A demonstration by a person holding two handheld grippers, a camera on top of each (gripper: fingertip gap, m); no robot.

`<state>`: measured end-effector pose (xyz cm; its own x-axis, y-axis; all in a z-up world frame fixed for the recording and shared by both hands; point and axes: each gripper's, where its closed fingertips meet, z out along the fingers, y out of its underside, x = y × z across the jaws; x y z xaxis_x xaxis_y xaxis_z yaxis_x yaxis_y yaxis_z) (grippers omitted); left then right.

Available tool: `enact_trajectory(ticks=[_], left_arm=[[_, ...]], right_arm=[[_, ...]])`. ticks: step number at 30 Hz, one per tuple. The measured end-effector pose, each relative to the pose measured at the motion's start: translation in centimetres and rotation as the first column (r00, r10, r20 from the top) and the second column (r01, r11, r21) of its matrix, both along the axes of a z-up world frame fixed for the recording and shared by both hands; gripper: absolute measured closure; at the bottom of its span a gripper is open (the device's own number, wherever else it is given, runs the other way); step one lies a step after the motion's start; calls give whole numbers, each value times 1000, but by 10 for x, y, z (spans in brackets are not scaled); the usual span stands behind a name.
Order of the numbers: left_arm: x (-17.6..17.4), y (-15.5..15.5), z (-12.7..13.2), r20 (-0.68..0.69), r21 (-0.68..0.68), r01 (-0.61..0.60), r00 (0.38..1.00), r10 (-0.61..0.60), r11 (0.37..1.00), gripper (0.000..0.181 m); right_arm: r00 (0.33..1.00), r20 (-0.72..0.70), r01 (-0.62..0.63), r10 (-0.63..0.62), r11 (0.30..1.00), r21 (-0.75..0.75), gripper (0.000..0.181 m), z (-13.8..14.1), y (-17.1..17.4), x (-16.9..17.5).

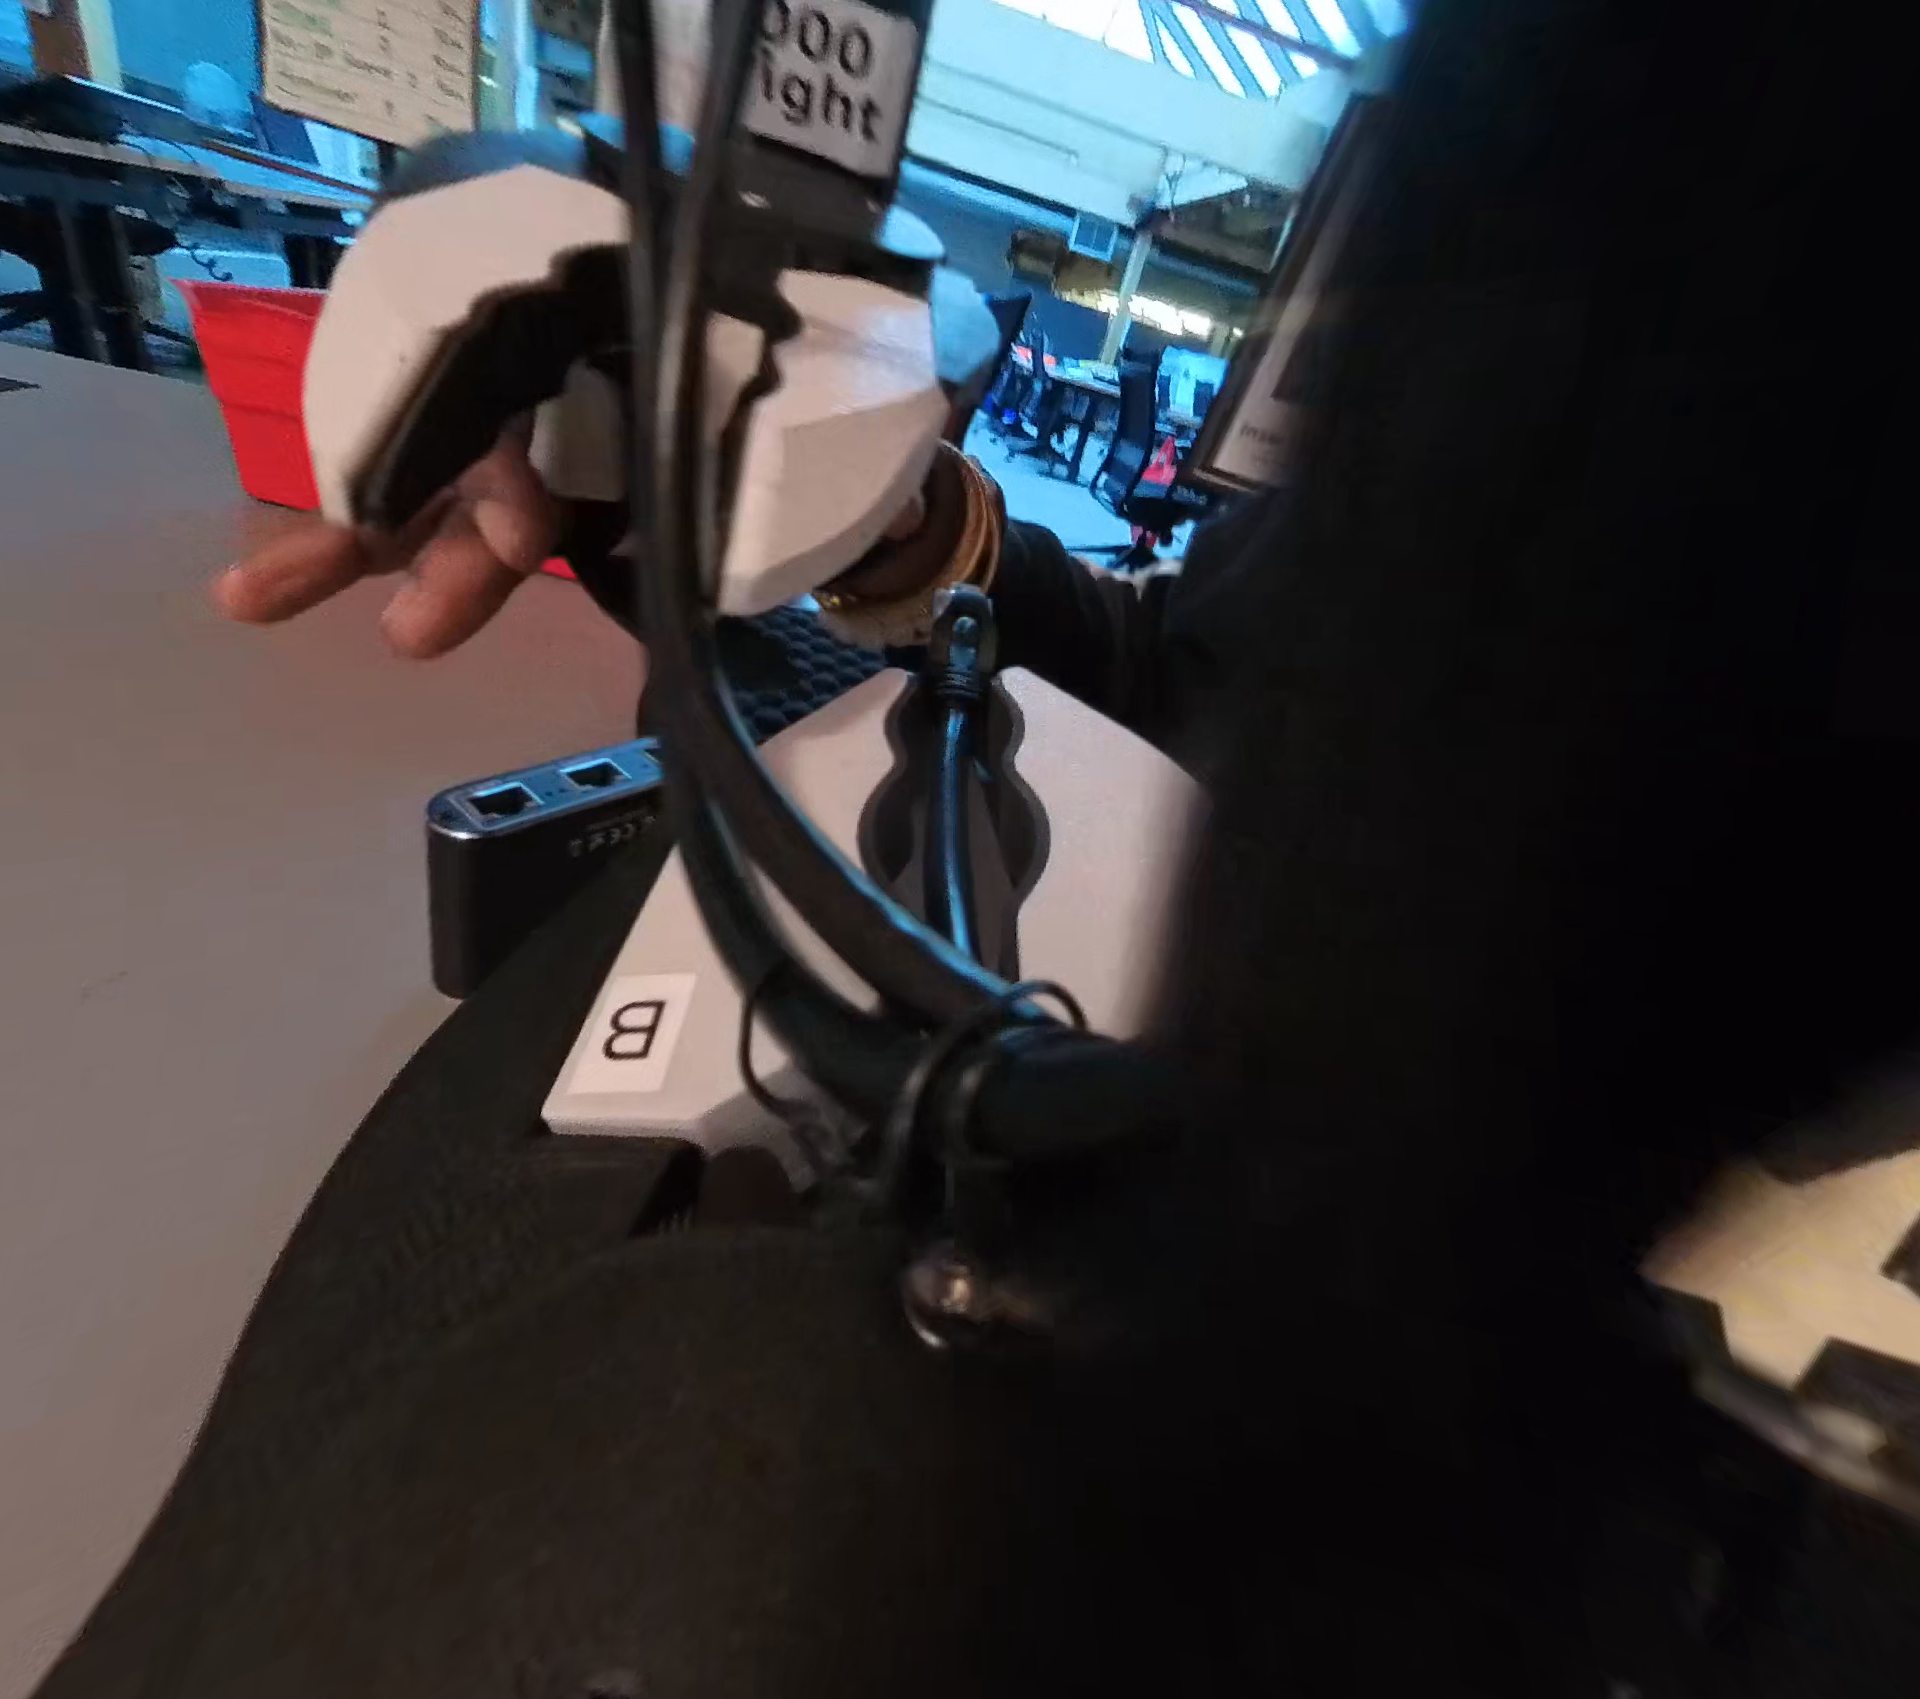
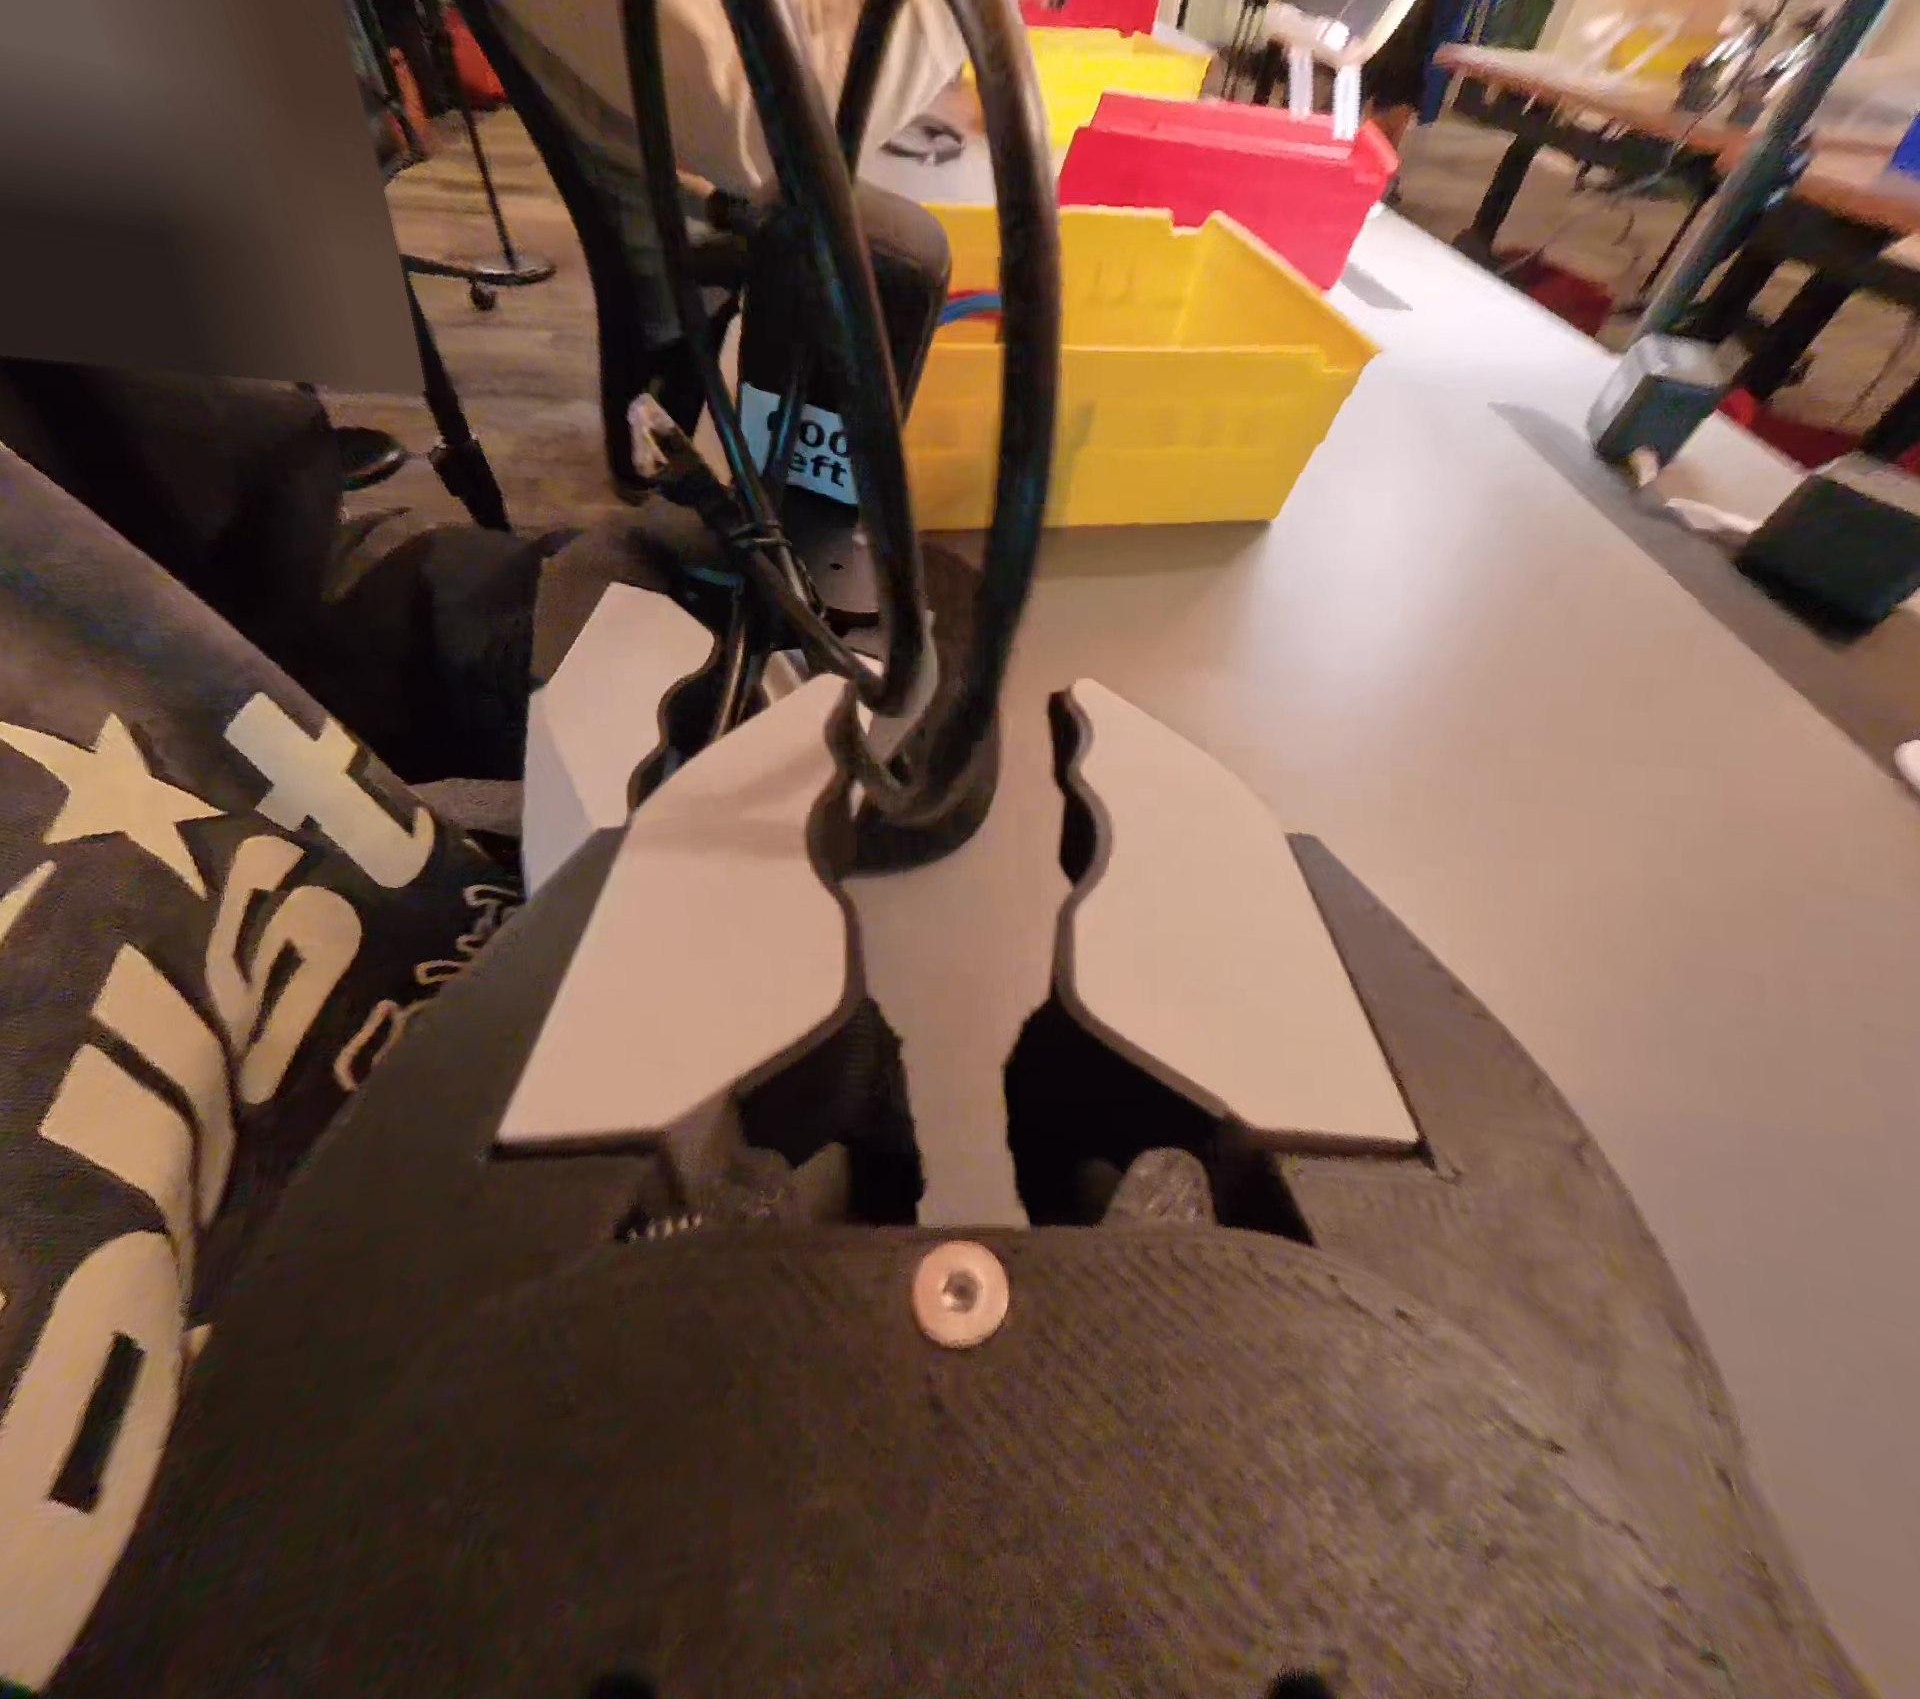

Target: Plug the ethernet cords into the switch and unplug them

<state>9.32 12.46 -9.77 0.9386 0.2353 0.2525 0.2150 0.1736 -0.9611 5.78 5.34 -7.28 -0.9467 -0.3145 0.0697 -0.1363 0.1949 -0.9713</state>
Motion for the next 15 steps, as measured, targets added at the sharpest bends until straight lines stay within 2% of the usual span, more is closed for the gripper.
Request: enact_trajectory(ticks=[5,7,9,12,15], left_arm=[[-12,-19,16,-7,127,-113,993,115,985,170],[-19,-35,27,-1,225,-187,981,192,956,169],[-25,-57,41,31,359,-253,965,259,898,170],[-32,-82,50,81,469,-315,946,315,825,169],[-31,-86,52,62,476,-330,937,343,815,169]], right_arm=[[984,-137,91,-114,982,-167,123,22,24,-13],[978,-134,129,-161,967,-219,117,30,40,-20],[972,-108,178,-207,956,-235,111,30,57,-30],[939,-106,313,-327,941,-126,102,-2,82,-58],[938,-82,345,-336,927,149,91,-54,99,-62]])
